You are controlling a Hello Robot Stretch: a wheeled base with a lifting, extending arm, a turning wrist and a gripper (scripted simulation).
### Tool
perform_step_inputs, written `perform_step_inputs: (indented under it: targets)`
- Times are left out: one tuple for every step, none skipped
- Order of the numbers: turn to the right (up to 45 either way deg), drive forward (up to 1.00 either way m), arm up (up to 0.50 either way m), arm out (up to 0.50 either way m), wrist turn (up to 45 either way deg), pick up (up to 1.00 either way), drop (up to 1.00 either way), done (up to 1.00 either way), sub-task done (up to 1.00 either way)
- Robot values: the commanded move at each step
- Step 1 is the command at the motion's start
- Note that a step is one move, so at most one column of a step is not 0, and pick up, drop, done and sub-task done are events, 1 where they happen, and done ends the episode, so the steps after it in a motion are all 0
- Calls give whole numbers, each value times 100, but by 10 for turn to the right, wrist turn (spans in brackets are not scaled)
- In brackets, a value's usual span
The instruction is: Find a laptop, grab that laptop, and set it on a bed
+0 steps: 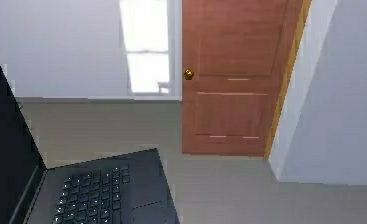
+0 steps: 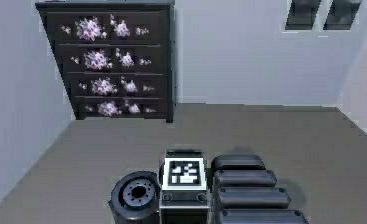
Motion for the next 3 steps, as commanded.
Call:
perform_step_inputs:
  targets:
    - [-450,0,0,0,0,0,0,0,0]
    - [-90,0,0,0,0,0,0,0,0]
    - [0,80,0,0,0,0,0,0,0]
